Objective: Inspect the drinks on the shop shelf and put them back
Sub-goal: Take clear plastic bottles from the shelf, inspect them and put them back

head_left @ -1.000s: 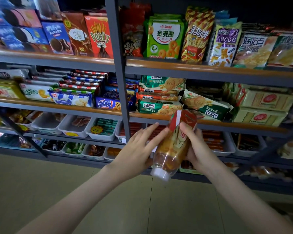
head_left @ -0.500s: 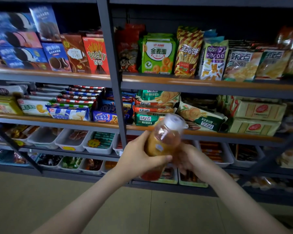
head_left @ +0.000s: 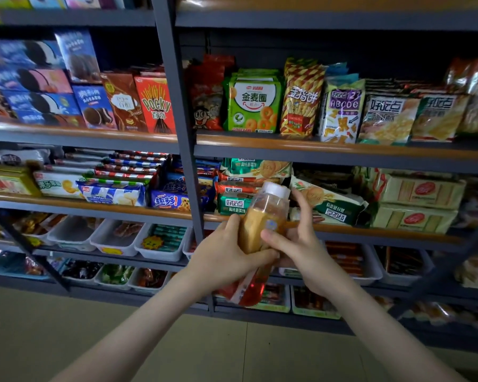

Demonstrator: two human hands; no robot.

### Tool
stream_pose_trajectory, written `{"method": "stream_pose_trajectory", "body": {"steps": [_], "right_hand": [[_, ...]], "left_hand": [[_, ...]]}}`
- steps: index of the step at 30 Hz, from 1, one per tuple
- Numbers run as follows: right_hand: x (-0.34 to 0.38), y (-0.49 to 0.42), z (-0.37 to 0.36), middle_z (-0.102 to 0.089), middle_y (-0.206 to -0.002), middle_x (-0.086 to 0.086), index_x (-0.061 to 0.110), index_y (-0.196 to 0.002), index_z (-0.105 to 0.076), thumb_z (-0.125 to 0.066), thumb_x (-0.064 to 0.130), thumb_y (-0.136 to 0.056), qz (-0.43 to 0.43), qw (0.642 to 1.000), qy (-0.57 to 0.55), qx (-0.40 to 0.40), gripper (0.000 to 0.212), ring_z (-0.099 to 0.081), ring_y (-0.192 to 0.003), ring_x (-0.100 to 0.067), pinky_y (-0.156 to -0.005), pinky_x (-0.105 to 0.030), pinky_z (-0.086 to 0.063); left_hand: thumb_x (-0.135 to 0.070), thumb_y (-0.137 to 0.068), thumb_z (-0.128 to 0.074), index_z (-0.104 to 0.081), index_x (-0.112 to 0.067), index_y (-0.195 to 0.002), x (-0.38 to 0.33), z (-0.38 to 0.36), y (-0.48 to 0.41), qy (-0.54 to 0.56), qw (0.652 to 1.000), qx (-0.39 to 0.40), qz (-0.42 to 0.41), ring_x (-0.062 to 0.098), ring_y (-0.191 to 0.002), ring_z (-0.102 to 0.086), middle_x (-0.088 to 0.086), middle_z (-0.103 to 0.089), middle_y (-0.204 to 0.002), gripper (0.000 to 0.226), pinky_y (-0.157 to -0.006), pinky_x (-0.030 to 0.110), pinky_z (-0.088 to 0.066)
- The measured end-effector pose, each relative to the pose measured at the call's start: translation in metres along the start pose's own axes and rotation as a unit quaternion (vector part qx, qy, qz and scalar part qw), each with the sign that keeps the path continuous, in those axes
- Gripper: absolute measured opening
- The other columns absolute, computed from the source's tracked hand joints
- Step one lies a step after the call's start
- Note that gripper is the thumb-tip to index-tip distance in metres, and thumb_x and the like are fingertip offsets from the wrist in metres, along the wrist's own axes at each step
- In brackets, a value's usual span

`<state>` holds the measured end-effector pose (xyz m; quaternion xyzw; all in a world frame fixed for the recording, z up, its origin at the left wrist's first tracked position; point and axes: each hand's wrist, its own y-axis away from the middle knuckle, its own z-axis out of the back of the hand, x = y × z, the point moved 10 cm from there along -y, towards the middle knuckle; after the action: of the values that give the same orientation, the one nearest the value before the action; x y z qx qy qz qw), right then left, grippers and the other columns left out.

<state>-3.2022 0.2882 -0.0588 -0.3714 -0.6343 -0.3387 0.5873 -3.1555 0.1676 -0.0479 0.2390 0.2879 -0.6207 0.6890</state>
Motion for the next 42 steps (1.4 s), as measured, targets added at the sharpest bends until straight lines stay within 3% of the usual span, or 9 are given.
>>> {"method": "stream_pose_trajectory", "body": {"steps": [5, 12, 18, 21, 23, 28, 33, 38, 42], "right_hand": [[0.016, -0.007, 0.027, -0.06, -0.129, -0.009, 0.052, -0.138, -0.029, -0.063, 0.013, -0.079, 0.01, 0.983, -0.184, 0.01, 0.078, -0.066, -0.107, -0.033, -0.068, -0.049, -0.057], [0.035, -0.027, 0.044, -0.044, -0.148, 0.002, 0.058, -0.145, -0.009, -0.057, 0.017, -0.085, 0.052, 0.975, -0.211, 0.043, 0.087, -0.059, -0.12, -0.025, -0.081, -0.045, -0.056], [0.089, -0.044, 0.06, -0.043, -0.146, 0.013, 0.065, -0.14, 0.002, -0.068, 0.014, -0.079, 0.154, 0.987, -0.053, 0.017, 0.105, -0.056, -0.124, -0.015, -0.102, -0.053, -0.045], [0.152, -0.054, 0.059, -0.049, -0.135, 0.029, 0.067, -0.137, -0.006, -0.069, 0.014, -0.077, 0.251, 0.968, -0.009, -0.023, 0.102, -0.058, -0.119, -0.004, -0.094, -0.036, -0.053], [0.207, -0.058, 0.057, -0.041, -0.144, 0.024, 0.071, -0.131, -0.009, -0.07, 0.017, -0.074, 0.332, 0.94, 0.027, -0.067, 0.1, -0.058, -0.116, 0.0, -0.085, -0.024, -0.054], [0.33, -0.078, 0.054, 0.0, -0.135, 0.059, 0.069, -0.136, 0.005, -0.071, 0.031, -0.076, 0.525, 0.797, 0.187, -0.231, 0.104, -0.015, -0.141, 0.011, -0.115, -0.019, -0.024], [0.389, -0.122, 0.058, -0.002, -0.152, 0.016, 0.041, -0.149, 0.001, -0.075, 0.018, -0.082, 0.578, 0.666, 0.294, -0.369, 0.104, 0.001, -0.135, 0.019, -0.1, 0.006, -0.01], [0.404, -0.179, 0.059, -0.008, -0.161, -0.004, 0.052, -0.14, 0.005, -0.071, 0.022, -0.087, 0.512, 0.678, 0.363, -0.383, 0.098, -0.004, -0.116, 0.036, -0.093, 0.006, -0.017], [0.405, -0.222, 0.06, -0.012, -0.161, -0.003, 0.056, -0.145, 0.005, -0.069, 0.027, -0.088, 0.422, 0.707, 0.434, -0.366, 0.098, -0.032, -0.133, -0.006, -0.092, -0.022, -0.032]], "left_hand": [[-0.043, -0.077, -0.067, -0.03, -0.06, -0.127, -0.026, -0.015, 0.003, 0.313, 0.933, 0.179, 0.012, 0.003, -0.096, -0.068, -0.02, -0.06, -0.114, 0.065, -0.079, 0.023, -0.055], [-0.065, -0.059, -0.077, -0.033, -0.069, -0.131, -0.052, 0.01, -0.038, 0.178, 0.984, -0.003, -0.018, 0.004, -0.083, -0.071, -0.017, -0.07, -0.103, 0.084, -0.079, 0.034, -0.059], [-0.048, -0.075, -0.078, -0.038, -0.063, -0.133, -0.084, 0.028, -0.067, 0.199, 0.976, 0.015, -0.086, 0.0, -0.094, -0.068, -0.019, -0.066, -0.113, 0.072, -0.088, 0.033, -0.056], [-0.056, -0.084, -0.064, -0.04, -0.06, -0.134, -0.114, 0.064, -0.087, 0.213, 0.962, 0.019, -0.172, -0.009, -0.117, -0.054, -0.029, -0.056, -0.129, 0.055, -0.097, 0.022, -0.048], [-0.06, -0.089, -0.054, -0.043, -0.065, -0.127, -0.141, 0.111, -0.105, 0.17, 0.956, -0.07, -0.23, -0.014, -0.117, -0.05, -0.033, -0.054, -0.128, 0.04, -0.093, 0.013, -0.045], [-0.055, -0.094, -0.041, -0.044, -0.051, -0.129, -0.194, 0.212, -0.135, -0.003, 0.901, -0.299, -0.315, -0.001, -0.12, -0.048, -0.013, -0.052, -0.13, 0.036, -0.095, 0.012, -0.037], [-0.033, -0.091, -0.049, -0.055, -0.011, -0.135, -0.198, 0.287, -0.174, -0.225, 0.773, -0.478, -0.351, 0.037, -0.114, -0.054, 0.02, -0.055, -0.128, 0.05, -0.097, 0.049, -0.045], [-0.032, -0.089, -0.043, -0.058, -0.01, -0.13, -0.181, 0.325, -0.21, -0.289, 0.723, -0.52, -0.352, 0.042, -0.122, -0.05, 0.025, -0.055, -0.129, 0.049, -0.106, 0.058, -0.034], [-0.027, -0.089, -0.047, -0.061, -0.008, -0.127, -0.172, 0.339, -0.227, -0.332, 0.682, -0.543, -0.359, 0.044, -0.126, -0.048, 0.027, -0.055, -0.131, 0.046, -0.109, 0.058, -0.03]]}}
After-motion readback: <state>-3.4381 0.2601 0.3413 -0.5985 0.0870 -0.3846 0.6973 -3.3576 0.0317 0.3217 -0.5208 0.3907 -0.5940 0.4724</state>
